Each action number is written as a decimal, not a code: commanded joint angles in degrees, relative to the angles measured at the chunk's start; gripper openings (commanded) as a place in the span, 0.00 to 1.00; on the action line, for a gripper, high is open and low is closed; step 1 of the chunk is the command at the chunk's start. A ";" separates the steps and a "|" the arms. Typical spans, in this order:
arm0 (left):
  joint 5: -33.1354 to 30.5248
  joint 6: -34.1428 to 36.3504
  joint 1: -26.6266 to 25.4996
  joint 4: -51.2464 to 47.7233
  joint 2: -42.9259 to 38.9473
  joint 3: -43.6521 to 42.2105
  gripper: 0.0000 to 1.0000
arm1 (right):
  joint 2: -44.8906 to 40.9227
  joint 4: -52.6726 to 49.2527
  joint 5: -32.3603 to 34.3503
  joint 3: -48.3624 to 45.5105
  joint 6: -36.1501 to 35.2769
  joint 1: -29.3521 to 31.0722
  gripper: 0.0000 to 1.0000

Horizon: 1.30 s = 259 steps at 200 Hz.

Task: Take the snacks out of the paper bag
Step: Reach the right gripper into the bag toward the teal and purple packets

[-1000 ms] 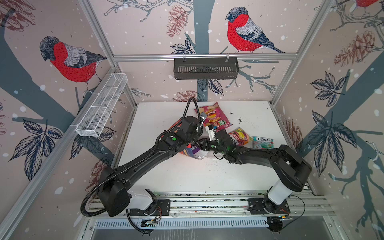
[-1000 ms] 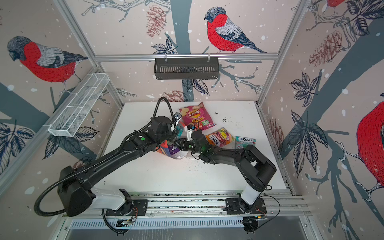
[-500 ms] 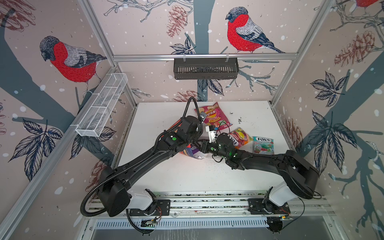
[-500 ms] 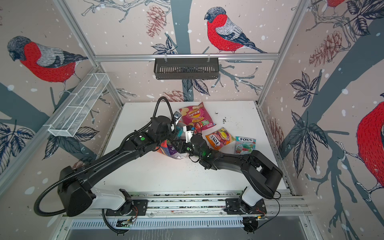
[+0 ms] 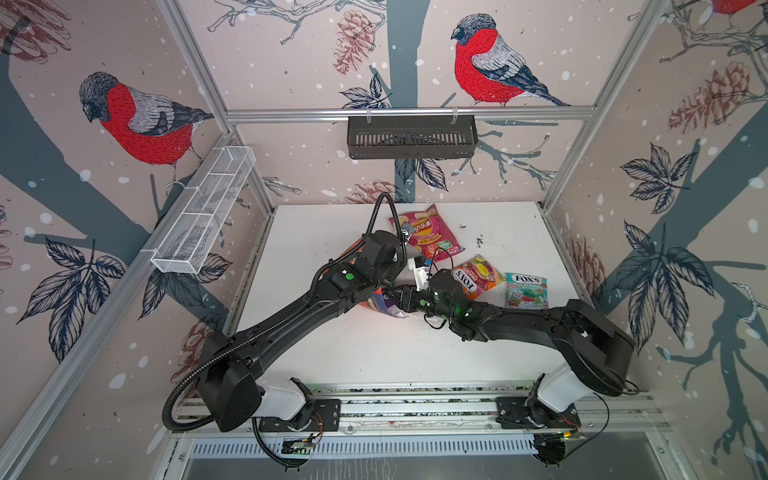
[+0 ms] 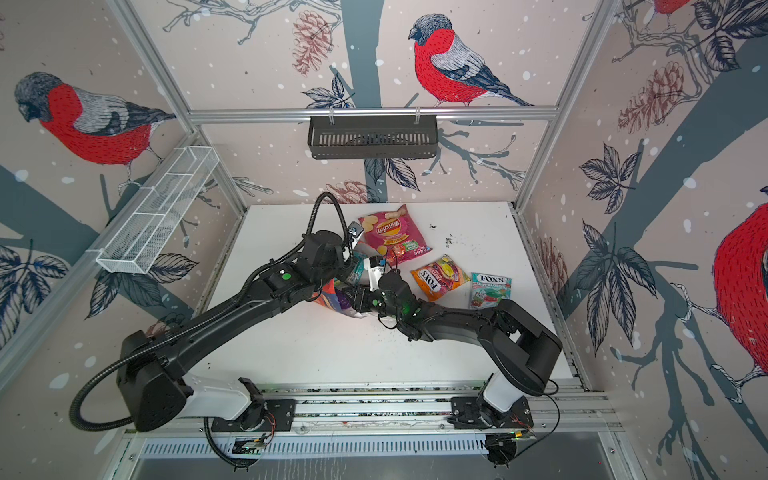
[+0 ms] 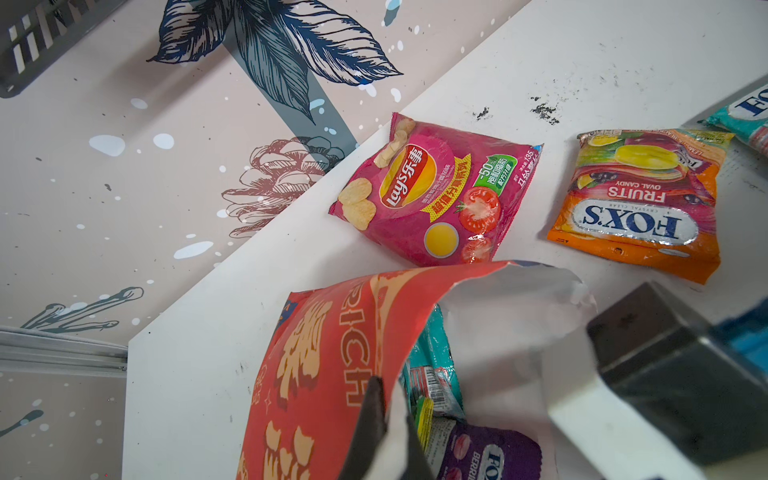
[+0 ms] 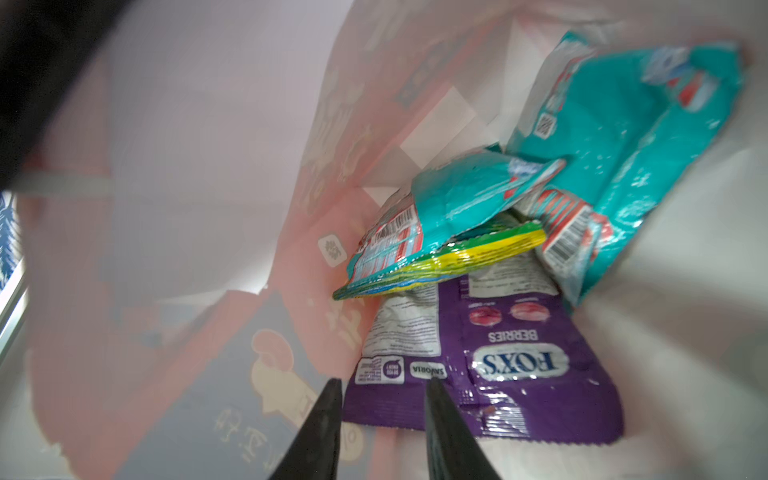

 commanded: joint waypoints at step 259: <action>1.45 1.13 -0.50 4.10 -1.04 -1.19 0.00 | 13.54 4.95 2.75 10.20 7.95 -2.72 0.45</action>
